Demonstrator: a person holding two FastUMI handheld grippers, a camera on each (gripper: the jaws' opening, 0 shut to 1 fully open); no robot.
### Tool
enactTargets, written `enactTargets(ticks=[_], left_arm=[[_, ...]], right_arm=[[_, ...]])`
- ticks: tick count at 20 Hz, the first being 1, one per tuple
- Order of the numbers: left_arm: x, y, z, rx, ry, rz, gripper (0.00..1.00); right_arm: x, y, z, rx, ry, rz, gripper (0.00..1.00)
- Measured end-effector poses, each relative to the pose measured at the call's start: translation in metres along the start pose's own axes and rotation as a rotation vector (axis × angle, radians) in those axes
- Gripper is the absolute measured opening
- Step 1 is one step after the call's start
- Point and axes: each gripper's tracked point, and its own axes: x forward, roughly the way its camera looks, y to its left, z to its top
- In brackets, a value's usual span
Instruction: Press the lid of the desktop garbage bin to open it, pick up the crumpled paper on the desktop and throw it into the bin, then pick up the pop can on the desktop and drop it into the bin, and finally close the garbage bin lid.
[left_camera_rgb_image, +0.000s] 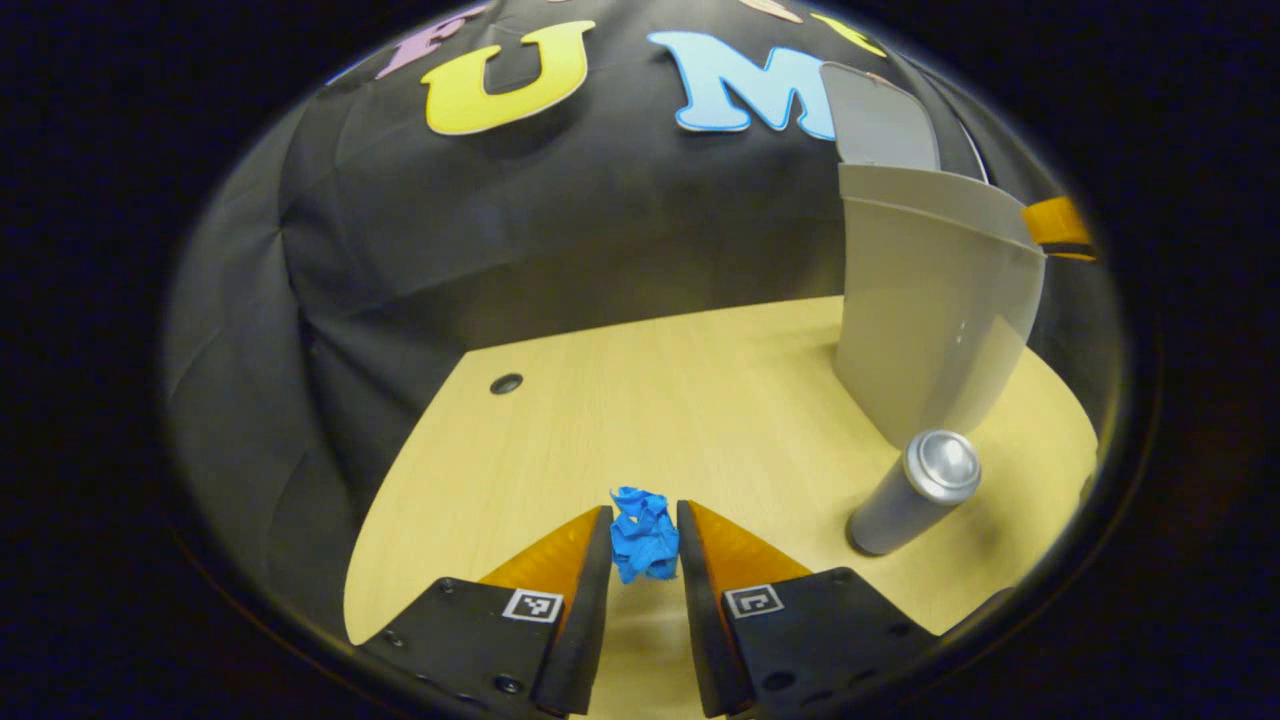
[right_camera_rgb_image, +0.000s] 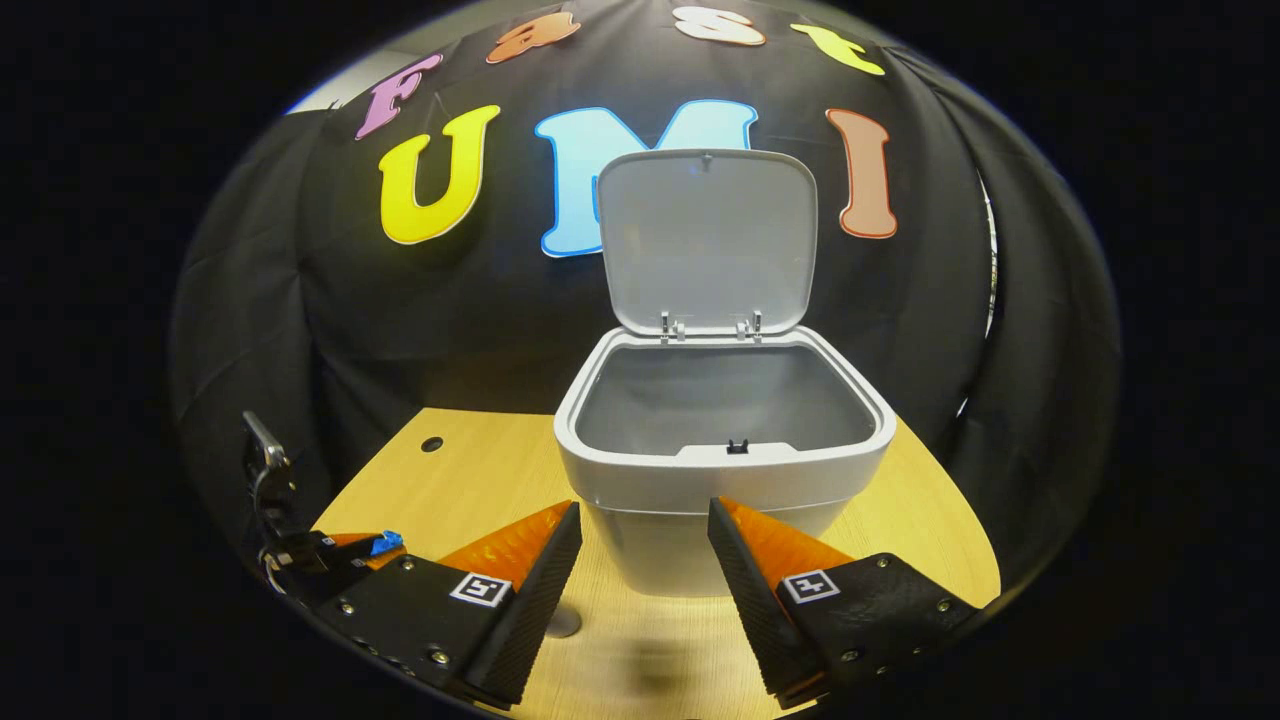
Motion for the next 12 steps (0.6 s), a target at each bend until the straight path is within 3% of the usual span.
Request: enactTargets(ticks=[3, 5, 6, 11, 12], left_arm=[[0.000, -0.014, 0.037, 0.019, -0.051, -0.032, 0.42], [0.002, -0.026, 0.058, 0.034, -0.078, -0.049, 0.42], [0.002, -0.033, 0.068, 0.040, -0.091, -0.058, 0.47], [-0.002, -0.069, 0.124, 0.087, -0.171, -0.114, 0.47], [-0.003, -0.077, 0.135, 0.093, -0.186, -0.128, 0.42]], right_arm=[[-0.002, -0.007, -0.002, 0.020, -0.001, -0.002, 0.83], [-0.001, -0.014, -0.004, 0.036, -0.002, -0.005, 0.83], [-0.002, -0.016, -0.004, 0.043, -0.005, -0.008, 0.83], [-0.004, -0.042, -0.004, 0.074, -0.021, -0.036, 0.83], [-0.004, -0.048, -0.005, 0.081, -0.023, -0.043, 0.83]])
